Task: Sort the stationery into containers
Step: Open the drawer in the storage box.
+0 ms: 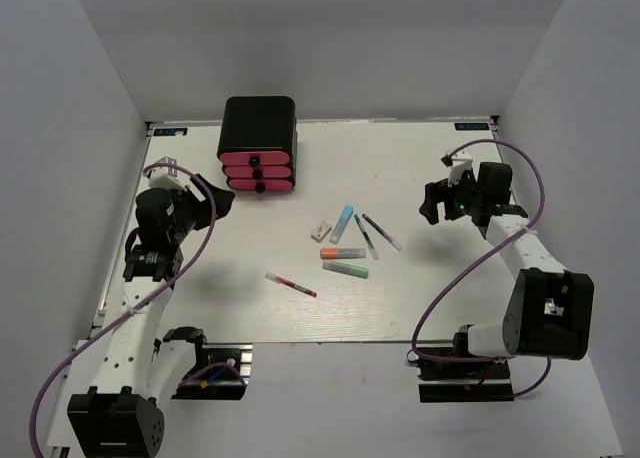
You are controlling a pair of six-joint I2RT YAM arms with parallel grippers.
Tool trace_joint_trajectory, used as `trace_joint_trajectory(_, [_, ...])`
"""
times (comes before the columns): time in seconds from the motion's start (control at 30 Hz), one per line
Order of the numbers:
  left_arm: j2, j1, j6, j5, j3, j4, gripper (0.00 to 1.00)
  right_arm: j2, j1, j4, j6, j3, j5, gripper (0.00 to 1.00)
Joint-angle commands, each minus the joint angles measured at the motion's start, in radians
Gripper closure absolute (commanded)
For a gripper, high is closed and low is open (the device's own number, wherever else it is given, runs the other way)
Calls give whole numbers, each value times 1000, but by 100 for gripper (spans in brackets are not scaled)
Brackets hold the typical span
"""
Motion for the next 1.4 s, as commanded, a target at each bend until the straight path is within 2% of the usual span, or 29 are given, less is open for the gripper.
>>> trace_joint_trajectory(0.0, [27, -6, -10, 107, -10, 87, 20, 17, 0, -62, -118, 22, -152, 10])
trace_joint_trajectory(0.03, [39, -6, -19, 116, -10, 98, 37, 23, 1, -74, -145, 25, -224, 10])
trace_joint_trajectory(0.1, [86, -6, -20, 130, -10, 123, 66, 39, 1, -106, -203, 36, -276, 10])
trace_joint_trajectory(0.13, [105, -6, -20, 139, -10, 136, 85, 49, 3, -108, -205, 39, -307, 23])
trace_joint_trajectory(0.17, [126, -6, -20, 139, 0, 136, 91, 53, 9, -112, -220, 48, -319, 33])
trace_joint_trajectory(0.2, [166, -6, -20, 152, 14, 162, 92, 66, 10, -108, -223, 48, -330, 42])
trace_joint_trajectory(0.23, [185, -6, -20, 165, 28, 173, 91, 71, 12, -100, -225, 53, -357, 57])
trace_joint_trajectory(0.27, [203, -6, -20, 165, 28, 185, 87, 76, 15, -100, -238, 58, -362, 66])
trace_joint_trajectory(0.3, [218, -6, -20, 176, 40, 205, 80, 85, 18, -102, -249, 62, -371, 73])
trace_joint_trajectory(0.33, [250, -6, -20, 185, 51, 216, 68, 91, 19, -102, -254, 65, -378, 81])
trace_joint_trajectory(0.37, [266, -6, -20, 185, 51, 228, 62, 94, 27, -100, -255, 68, -382, 85])
trace_joint_trajectory(0.4, [283, -6, -20, 194, 63, 238, 53, 100, 27, -91, -251, 68, -391, 82])
trace_joint_trajectory(0.43, [322, -6, -10, 195, 82, 247, 38, 103, 36, -88, -242, 67, -407, 57])
trace_joint_trajectory(0.47, [344, -6, -1, 204, 96, 247, 33, 105, 39, -88, -241, 67, -407, 35])
trace_joint_trajectory(0.5, [367, -6, 8, 204, 109, 247, 28, 109, 41, -77, -228, 65, -421, 18])
trace_joint_trajectory(0.53, [390, -15, 17, 204, 141, 247, 24, 115, 44, -71, -225, 64, -430, 10])
trace_joint_trajectory(0.73, [576, -25, 97, 213, 300, 189, 26, 129, 49, -17, -189, 38, -442, 10])
trace_joint_trajectory(1.0, [745, -54, 183, 173, 433, 146, 35, 165, 79, -11, -188, 71, -439, 17])
trace_joint_trajectory(1.23, [812, -85, 201, 138, 488, 123, 34, 195, 93, -7, -194, 97, -436, 18])
trace_joint_trajectory(1.37, [849, -94, 201, 118, 522, 123, 28, 207, 101, -7, -195, 107, -434, 18])
